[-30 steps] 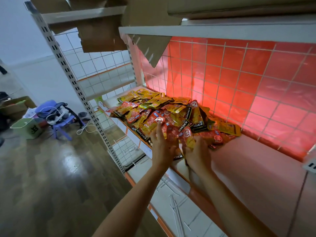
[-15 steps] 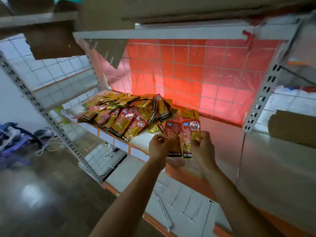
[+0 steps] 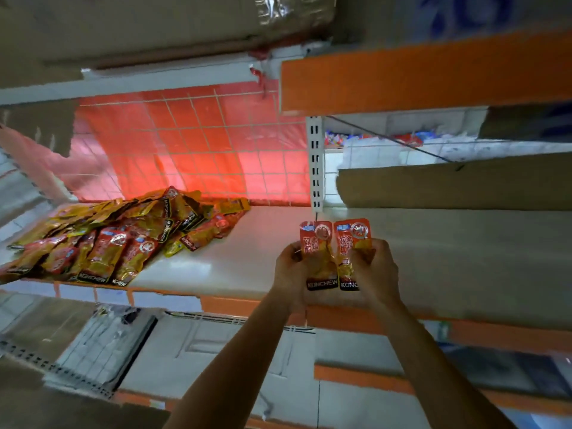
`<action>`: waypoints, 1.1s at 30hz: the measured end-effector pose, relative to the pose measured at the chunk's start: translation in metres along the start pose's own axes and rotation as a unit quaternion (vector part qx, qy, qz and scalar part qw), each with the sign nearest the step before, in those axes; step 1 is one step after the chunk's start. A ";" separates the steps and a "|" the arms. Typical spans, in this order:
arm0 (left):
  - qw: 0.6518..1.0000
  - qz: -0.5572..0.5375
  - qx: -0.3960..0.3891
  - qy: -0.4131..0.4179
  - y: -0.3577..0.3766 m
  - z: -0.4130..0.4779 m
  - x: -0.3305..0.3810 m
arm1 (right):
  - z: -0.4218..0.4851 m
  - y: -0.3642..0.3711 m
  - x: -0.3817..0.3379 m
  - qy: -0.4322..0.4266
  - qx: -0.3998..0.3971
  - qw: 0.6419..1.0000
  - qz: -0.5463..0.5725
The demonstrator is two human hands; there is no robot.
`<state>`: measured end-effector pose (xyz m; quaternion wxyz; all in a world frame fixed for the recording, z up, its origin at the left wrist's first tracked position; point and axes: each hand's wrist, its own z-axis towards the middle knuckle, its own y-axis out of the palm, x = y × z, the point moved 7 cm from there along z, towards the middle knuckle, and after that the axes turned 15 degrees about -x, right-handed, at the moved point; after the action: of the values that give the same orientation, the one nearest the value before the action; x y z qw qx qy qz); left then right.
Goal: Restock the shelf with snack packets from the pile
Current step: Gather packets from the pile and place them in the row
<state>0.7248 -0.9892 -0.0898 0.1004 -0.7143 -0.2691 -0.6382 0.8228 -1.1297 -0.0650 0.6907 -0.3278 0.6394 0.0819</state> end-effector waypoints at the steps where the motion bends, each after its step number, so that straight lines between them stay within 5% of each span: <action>1: 1.000 0.001 -0.005 -0.006 0.017 0.003 -0.003 | -0.001 -0.017 0.006 0.001 0.012 1.000 -0.001; 10: 0.993 0.091 -0.067 -0.023 0.197 0.035 -0.035 | -0.010 -0.188 0.069 0.028 0.091 0.995 -0.033; 18: 0.991 0.064 -0.105 -0.054 0.331 0.055 -0.061 | -0.012 -0.310 0.115 0.053 0.129 0.990 -0.020; 33: 0.967 0.173 -0.180 -0.059 0.453 0.113 -0.078 | 0.008 -0.422 0.162 0.078 0.206 0.975 0.025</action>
<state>1.0511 -1.3325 -0.0932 0.0631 -0.7926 -0.0275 -0.6059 1.0813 -1.5003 -0.0701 0.6893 -0.1678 0.7023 -0.0595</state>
